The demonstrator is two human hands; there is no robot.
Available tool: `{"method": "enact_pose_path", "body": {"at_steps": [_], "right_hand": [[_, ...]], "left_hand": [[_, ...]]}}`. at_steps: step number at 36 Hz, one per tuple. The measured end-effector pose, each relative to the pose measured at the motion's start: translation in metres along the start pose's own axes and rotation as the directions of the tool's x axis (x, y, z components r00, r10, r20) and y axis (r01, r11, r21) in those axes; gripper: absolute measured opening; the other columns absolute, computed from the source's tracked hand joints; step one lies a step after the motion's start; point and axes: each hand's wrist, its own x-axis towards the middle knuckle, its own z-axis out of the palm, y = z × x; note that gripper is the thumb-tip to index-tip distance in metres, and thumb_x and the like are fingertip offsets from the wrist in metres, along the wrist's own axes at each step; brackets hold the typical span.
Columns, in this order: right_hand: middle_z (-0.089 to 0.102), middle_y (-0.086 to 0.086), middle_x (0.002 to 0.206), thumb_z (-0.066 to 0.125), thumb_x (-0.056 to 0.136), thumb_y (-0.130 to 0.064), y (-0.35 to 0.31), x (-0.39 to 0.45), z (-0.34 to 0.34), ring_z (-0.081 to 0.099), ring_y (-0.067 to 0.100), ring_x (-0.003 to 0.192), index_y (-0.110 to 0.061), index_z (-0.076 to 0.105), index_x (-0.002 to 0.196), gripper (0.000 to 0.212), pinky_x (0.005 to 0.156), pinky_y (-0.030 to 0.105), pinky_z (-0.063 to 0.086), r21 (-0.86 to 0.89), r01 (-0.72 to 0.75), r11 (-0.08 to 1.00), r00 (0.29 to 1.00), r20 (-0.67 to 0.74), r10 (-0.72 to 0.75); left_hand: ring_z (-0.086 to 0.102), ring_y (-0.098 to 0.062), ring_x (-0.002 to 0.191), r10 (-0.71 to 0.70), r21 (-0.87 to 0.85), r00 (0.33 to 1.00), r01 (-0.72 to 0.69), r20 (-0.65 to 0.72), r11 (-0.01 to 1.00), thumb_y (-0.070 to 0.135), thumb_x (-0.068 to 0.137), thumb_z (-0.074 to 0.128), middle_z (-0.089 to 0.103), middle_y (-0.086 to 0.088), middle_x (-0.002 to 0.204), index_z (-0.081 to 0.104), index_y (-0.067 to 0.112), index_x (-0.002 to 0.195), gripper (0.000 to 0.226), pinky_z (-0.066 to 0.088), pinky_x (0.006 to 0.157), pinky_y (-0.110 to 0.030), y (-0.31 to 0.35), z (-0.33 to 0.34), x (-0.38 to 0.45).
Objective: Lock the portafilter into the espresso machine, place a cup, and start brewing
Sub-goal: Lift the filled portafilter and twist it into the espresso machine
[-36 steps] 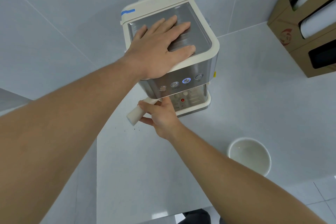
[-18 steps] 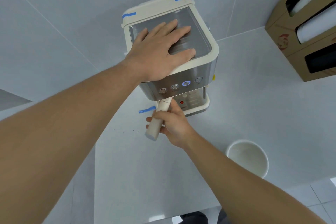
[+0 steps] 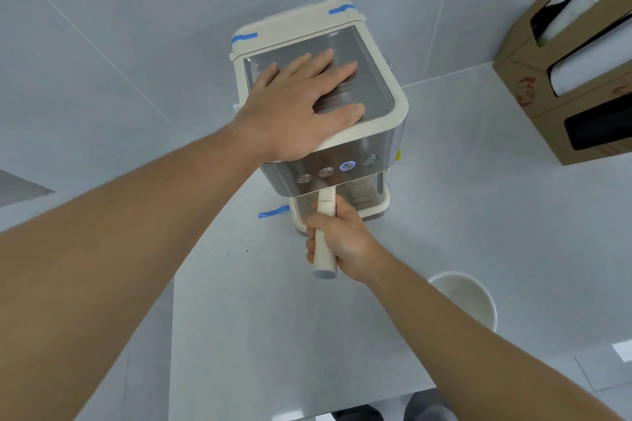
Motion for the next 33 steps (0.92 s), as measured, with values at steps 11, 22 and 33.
{"method": "enact_pose_path", "body": {"at_steps": [11,22,33], "right_hand": [[0.046,0.01,0.066,0.05,0.079,0.01,-0.02,-0.001,-0.028,0.046,0.023,0.048,-0.014,0.048,0.094,0.028,0.049,0.032,0.046,-0.189,-0.08,0.979,0.987,0.122,0.105],[0.047,0.008,0.06,0.049,0.081,0.012,-0.034,-0.004,-0.041,0.047,0.023,0.048,-0.015,0.049,0.095,0.03,0.05,0.031,0.045,-0.243,-0.156,0.957,0.954,0.214,0.21],[0.047,0.008,0.06,0.05,0.08,0.011,-0.036,-0.007,-0.039,0.047,0.023,0.049,-0.017,0.049,0.086,0.028,0.052,0.033,0.045,-0.26,-0.147,0.954,0.959,0.197,0.202]], "left_hand": [[0.007,-0.012,0.152,0.022,-0.018,1.0,-0.022,-0.01,1.0,0.068,0.087,0.034,0.014,0.013,0.164,0.024,0.049,0.148,0.065,0.0,0.121,-0.043,-0.005,0.002,0.002],[0.007,-0.011,0.152,0.021,-0.03,1.0,-0.021,0.001,0.999,0.071,0.085,0.035,0.015,0.013,0.164,0.023,0.05,0.148,0.067,0.0,0.122,-0.045,-0.009,0.002,0.002],[0.007,-0.011,0.152,0.021,-0.037,1.0,-0.022,-0.007,0.999,0.068,0.088,0.038,0.015,0.013,0.164,0.024,0.049,0.149,0.066,0.0,0.122,-0.044,-0.009,0.001,0.002]]}}
